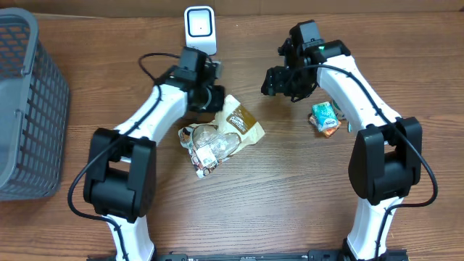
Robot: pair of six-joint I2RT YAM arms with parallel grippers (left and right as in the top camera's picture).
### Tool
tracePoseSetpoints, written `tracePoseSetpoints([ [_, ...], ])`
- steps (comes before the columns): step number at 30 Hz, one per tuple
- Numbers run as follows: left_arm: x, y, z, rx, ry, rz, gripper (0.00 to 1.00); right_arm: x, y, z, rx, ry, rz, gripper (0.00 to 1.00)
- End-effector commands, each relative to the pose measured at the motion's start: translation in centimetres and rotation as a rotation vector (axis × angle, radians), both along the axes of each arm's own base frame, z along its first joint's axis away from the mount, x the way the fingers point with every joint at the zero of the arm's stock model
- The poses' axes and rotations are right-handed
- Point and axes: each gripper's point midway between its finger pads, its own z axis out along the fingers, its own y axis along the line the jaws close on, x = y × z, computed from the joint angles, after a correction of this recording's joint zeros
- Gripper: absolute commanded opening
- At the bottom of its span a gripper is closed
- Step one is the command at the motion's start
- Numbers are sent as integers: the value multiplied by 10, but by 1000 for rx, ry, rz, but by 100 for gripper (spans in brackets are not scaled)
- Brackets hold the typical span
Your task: Scan the item barcode
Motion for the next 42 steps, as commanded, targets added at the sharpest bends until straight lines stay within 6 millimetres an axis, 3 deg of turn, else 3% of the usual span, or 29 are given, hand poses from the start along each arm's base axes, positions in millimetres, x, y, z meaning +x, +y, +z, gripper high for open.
tracePoseSetpoints([
  [1, -29, -48, 2, -100, 0, -240, 4, 6, -1, 22, 11, -56, -1, 69],
  [5, -46, -67, 1, -93, 7, -311, 4, 8, -5, 22, 10, -55, -10, 69],
  [10, -36, -50, 2, -63, 45, -204, 4, 9, -5, 22, 15, -60, -11, 69],
  [13, -23, -22, 14, -43, 80, -94, 4, 15, 0, 26, 40, -85, -4, 73],
  [19, -18, 70, 37, 99, 227, 291, 4, 32, 35, 37, 167, -182, 75, 81],
  [22, -22, 100, 41, 100, 268, 361, 4, 33, 61, 27, 171, -221, 168, 88],
  [26, -25, 129, 38, 106, 307, 417, 4, 17, 93, 5, 171, -216, 330, 92],
  [29, -25, 138, 38, 110, 307, 418, 4, 3, 107, -15, 167, -186, 422, 92],
  [35, -23, 138, 38, 111, 294, 407, 4, -10, 110, -45, 152, -118, 475, 84],
  [38, -23, 138, 38, 112, 289, 401, 4, -20, 114, -44, 189, -99, 521, 71],
  [42, -20, 138, 39, 108, 277, 402, 4, -34, 121, -43, 241, -88, 598, 70],
])
